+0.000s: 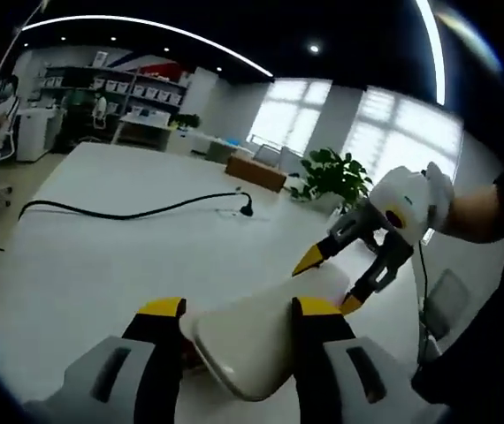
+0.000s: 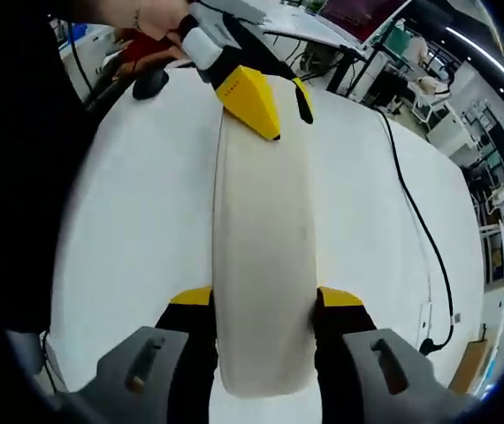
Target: Arrange the utensils inside the cutlery case until each visible utensil rests in its matching compartment.
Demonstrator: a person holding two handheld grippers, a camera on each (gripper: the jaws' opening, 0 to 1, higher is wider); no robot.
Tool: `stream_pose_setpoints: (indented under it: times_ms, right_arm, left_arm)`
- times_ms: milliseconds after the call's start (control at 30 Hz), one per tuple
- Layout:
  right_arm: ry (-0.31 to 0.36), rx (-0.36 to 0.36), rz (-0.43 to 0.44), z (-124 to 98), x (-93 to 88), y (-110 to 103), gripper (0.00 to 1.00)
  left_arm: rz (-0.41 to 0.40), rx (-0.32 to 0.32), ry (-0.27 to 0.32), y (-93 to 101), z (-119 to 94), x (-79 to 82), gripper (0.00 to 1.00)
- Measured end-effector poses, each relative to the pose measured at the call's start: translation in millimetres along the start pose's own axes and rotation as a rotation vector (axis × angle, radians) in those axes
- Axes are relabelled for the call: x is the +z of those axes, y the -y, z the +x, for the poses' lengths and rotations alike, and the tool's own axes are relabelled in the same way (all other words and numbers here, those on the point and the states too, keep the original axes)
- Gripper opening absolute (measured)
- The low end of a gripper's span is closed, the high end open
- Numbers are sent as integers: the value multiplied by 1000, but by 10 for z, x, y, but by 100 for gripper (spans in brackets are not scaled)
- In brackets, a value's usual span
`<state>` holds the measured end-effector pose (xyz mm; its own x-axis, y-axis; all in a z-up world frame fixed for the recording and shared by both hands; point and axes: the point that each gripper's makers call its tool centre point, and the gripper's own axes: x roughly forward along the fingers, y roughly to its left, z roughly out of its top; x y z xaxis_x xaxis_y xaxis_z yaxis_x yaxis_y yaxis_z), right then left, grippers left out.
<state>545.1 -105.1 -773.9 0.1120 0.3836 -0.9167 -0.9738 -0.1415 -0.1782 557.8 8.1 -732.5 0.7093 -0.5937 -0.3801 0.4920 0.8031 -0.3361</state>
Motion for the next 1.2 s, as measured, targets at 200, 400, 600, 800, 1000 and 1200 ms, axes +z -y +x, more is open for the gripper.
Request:
stream_pose_setpoints:
  times_ms: [200, 400, 600, 800, 1000, 1200]
  right_arm:
    - [-16, 38, 1, 120, -88, 103, 41]
    - [-20, 77, 23, 223, -111, 166, 41]
    - [-24, 103, 37, 312, -106, 152, 41]
    - [-29, 133, 68, 354, -176, 143, 41]
    - [-26, 144, 86, 405, -224, 139, 41]
    - [-21, 161, 108, 482, -270, 147, 42]
  left_arm:
    - [-23, -5, -28, -103, 153, -62, 51]
    - [-21, 1, -59, -218, 285, -97, 55]
    - [-57, 0, -93, -323, 361, -226, 57]
    - [-35, -1, -111, -332, 451, -285, 59]
    - [-39, -9, -124, -347, 511, -327, 59]
    - [-26, 4, -134, -376, 562, -358, 60]
